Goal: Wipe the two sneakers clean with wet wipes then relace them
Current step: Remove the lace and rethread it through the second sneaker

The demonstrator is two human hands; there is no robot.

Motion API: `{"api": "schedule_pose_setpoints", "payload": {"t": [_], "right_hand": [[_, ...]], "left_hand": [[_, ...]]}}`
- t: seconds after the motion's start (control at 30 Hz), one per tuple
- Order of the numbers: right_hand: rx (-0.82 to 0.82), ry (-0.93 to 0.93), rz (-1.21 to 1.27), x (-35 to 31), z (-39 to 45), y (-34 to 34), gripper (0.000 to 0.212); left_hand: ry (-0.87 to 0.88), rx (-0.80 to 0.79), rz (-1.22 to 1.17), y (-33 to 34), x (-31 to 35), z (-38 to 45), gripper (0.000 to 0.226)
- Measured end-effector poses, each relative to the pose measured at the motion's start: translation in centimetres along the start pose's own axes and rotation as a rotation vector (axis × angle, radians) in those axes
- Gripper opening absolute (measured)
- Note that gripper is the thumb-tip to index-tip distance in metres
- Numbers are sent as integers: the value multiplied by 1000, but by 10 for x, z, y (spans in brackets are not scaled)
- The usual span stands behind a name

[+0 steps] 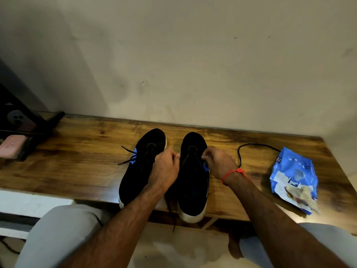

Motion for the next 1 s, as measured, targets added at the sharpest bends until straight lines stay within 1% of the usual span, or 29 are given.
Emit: {"api": "schedule_pose_setpoints", "payload": {"t": [0.07, 0.1, 0.2, 0.3, 0.4, 0.47, 0.53, 0.6, 0.67, 0.7, 0.8, 0.9, 1.0], "right_hand": [[4, 57, 246, -1, 4, -1, 14], [-20, 94, 354, -3, 5, -1, 14], [-97, 155, 582, -13, 5, -9, 11], [-118, 161, 828, -26, 3, -23, 10], [-151, 162, 1084, -41, 1, -41, 5], [-180, 159, 1202, -55, 0, -58, 9], [-201, 172, 1270, -72, -2, -76, 12], [-213, 172, 1323, -90, -2, -94, 9], [-203, 147, 1367, -108, -4, -115, 6], [-191, 125, 1390, -118, -7, -127, 8], [-150, 78, 1443, -140, -14, -159, 20], [-104, 13, 1474, -162, -24, -185, 35], [-75, -84, 1402, -184, -34, -204, 48]], "left_hand": [[-39, -25, -80, -3, -1, 3, 9], [-73, -42, -133, -6, 0, 5, 7], [-208, -137, -412, -17, 9, 12, 12], [-315, -277, -694, -32, 23, 11, 16], [-367, -330, -852, -46, 38, 10, 19], [-378, -359, -927, -57, 52, 12, 20], [-387, -392, -1020, -71, 70, 14, 23], [-396, -423, -1113, -86, 89, 16, 29], [-387, -433, -1197, -107, 108, 18, 34], [-374, -429, -1241, -119, 119, 18, 37], [-318, -389, -1350, -155, 149, 20, 36], [-241, -335, -1389, -188, 173, 16, 25], [-188, -309, -1373, -210, 191, 10, 27]]}}
Point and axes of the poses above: each hand's wrist, its own z-axis towards the middle knuckle, its own y-axis out of the palm, x = y × z, the point moved 6 cm from there along z, towards the middle knuckle, and after that the axes turned 5 degrees about z, right-handed, at the moved point
